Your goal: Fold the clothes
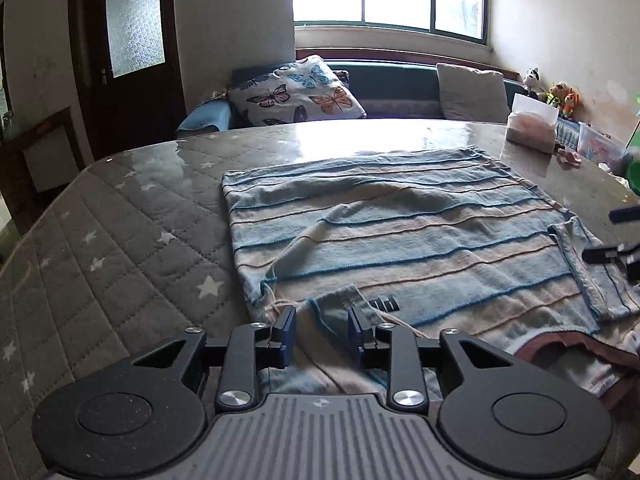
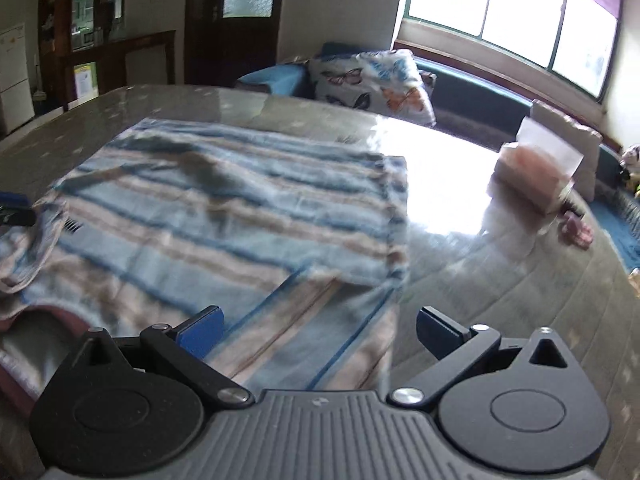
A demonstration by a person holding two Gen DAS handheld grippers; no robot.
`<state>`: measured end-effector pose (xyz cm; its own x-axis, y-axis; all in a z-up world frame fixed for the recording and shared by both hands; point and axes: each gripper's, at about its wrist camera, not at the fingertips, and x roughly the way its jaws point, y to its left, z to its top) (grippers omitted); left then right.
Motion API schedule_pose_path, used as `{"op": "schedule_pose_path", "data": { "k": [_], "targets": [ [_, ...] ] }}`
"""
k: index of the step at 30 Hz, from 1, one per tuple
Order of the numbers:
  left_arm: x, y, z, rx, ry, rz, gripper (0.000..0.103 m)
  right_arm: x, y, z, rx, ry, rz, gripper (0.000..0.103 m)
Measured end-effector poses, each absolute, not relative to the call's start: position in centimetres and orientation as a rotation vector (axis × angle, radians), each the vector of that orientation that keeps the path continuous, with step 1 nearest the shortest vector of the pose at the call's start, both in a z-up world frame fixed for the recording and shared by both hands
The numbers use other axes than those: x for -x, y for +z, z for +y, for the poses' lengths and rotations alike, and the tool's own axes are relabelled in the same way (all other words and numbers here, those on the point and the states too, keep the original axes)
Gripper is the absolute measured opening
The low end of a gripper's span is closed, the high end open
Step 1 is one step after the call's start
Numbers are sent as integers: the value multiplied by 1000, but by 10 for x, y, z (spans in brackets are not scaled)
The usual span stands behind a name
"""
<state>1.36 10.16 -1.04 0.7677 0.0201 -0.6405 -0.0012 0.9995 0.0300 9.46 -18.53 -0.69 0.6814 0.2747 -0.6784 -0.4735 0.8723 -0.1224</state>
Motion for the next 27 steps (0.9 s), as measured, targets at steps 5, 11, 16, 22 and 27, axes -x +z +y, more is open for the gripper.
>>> {"op": "schedule_pose_path", "data": {
  "k": [5, 11, 16, 22, 27],
  "targets": [
    [-14, -18, 95, -59, -2, 716, 48, -123, -8, -197, 294, 348, 697, 103],
    [-7, -22, 86, -103, -7, 717, 57, -128, -29, -200, 331, 318, 745, 103],
    [6, -23, 75, -150, -26, 713, 66, -96, -28, -200, 341, 377, 729, 103],
    [27, -25, 65, -194, -38, 708, 70, -57, -26, -195, 391, 449, 704, 103],
    [44, -22, 64, -215, -47, 711, 71, -33, -25, -197, 410, 488, 693, 103]
  ]
}}
